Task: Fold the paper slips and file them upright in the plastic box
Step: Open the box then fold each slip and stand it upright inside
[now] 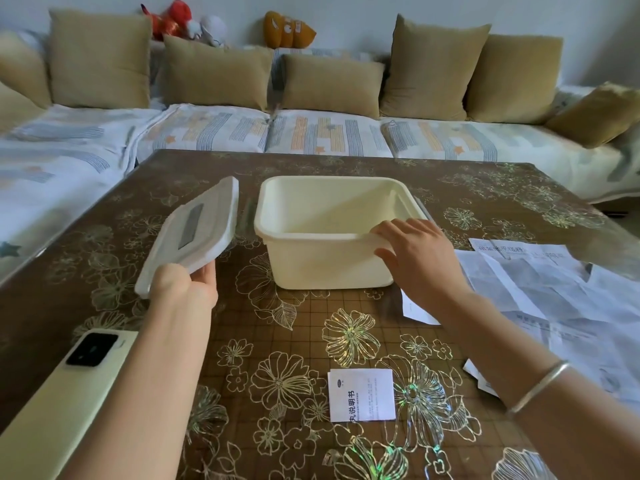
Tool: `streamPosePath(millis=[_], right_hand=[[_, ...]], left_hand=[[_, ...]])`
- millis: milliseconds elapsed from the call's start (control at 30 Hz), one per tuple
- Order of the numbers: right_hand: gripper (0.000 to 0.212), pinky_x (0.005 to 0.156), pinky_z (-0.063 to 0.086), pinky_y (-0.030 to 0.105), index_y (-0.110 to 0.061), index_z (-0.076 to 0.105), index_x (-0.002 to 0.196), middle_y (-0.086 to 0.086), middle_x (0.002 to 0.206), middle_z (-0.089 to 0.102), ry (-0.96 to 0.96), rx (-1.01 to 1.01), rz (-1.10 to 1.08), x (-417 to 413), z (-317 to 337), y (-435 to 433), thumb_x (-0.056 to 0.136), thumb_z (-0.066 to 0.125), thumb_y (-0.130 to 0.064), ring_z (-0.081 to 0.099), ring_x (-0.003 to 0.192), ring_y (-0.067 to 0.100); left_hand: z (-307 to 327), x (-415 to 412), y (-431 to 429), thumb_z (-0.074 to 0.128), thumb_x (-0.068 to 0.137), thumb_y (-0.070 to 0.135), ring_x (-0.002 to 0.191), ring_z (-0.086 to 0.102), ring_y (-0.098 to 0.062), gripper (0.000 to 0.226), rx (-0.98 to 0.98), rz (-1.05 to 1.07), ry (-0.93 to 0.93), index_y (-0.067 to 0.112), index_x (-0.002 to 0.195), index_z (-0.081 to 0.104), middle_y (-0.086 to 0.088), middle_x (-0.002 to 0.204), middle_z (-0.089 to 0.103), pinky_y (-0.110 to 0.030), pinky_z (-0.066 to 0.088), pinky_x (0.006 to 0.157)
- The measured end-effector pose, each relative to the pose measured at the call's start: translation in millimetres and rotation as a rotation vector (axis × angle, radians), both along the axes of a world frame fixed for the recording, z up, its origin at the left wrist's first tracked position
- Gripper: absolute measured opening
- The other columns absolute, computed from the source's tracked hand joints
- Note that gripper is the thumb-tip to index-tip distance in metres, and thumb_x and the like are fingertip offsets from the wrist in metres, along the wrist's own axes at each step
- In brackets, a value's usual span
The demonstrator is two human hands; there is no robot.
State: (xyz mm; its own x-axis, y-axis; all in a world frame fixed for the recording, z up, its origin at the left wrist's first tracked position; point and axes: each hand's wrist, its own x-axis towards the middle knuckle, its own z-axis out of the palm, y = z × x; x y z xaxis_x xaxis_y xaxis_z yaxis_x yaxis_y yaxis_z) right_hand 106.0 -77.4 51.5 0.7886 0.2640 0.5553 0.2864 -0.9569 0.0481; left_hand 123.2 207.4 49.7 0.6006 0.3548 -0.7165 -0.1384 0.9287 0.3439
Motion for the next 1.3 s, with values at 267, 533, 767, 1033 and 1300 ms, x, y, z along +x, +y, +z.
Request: streamPosePath(millis=[267,533,767,1033,1300], right_hand=[[0.053,0.105,0.034,0.037,-0.02,0.049,0.134,0.001,0.137,0.05,0.076,0.179,0.077,-17.4,11.6,14.2,0.084,0.067,-0.024,0.043,0.127,0.023],[0.027,0.075,0.044,0.019,-0.033,0.063,0.106,-0.026,0.1,0.051,0.606,0.238,0.278,-88.0,-9.7,20.5,0.084,0.065,-0.048,0.045,0.088,-0.013],[0.063,0.088,0.046,0.03,-0.034,0.048,0.125,-0.013,0.121,0.052,0.877,-0.033,0.169,-90.4,-21.0,30.4,0.073,0.072,-0.058,0.046,0.111,0.008],[0.046,0.073,0.038,0.025,-0.024,0.055,0.111,-0.008,0.104,0.057,0.911,-0.063,0.078,-91.8,-19.0,33.4,0.078,0.072,-0.051,0.048,0.09,0.011],[0.006,0.05,0.036,0.012,-0.022,0.066,0.082,-0.017,0.064,0.06,1.168,0.578,0.185,-79.6,30.0,10.4,0.088,0.068,-0.024,0.047,0.052,-0.003]], left_hand=[[-6.3,-7.4,-1.2,0.065,0.092,0.021,0.098,0.065,-0.025,0.032,0.273,-0.268,0.115,0.018,0.122,0.055,-0.007,0.109,0.065,-0.044,0.057,0.087],[-9.2,-12.8,-8.5,0.052,0.085,0.025,0.138,0.031,-0.024,0.069,0.892,-0.361,0.303,0.016,0.15,0.03,-0.008,0.15,0.031,-0.05,0.03,0.113],[-3.8,-26.5,-64.3,0.058,0.084,0.005,0.146,0.024,-0.024,0.04,2.299,-0.339,-0.378,0.016,0.123,0.06,-0.001,0.142,0.052,-0.048,-0.001,0.12],[9.2,-26.2,-64.7,0.071,0.085,0.018,0.094,0.058,-0.024,0.009,2.464,-0.5,-0.482,0.017,0.094,0.069,0.007,0.09,0.068,-0.035,0.03,0.1],[36.5,-48.6,-48.0,0.07,0.085,0.038,0.091,0.057,0.01,0.014,2.164,-1.017,-0.568,0.033,0.097,0.069,0.024,0.092,0.066,-0.015,0.039,0.08]])
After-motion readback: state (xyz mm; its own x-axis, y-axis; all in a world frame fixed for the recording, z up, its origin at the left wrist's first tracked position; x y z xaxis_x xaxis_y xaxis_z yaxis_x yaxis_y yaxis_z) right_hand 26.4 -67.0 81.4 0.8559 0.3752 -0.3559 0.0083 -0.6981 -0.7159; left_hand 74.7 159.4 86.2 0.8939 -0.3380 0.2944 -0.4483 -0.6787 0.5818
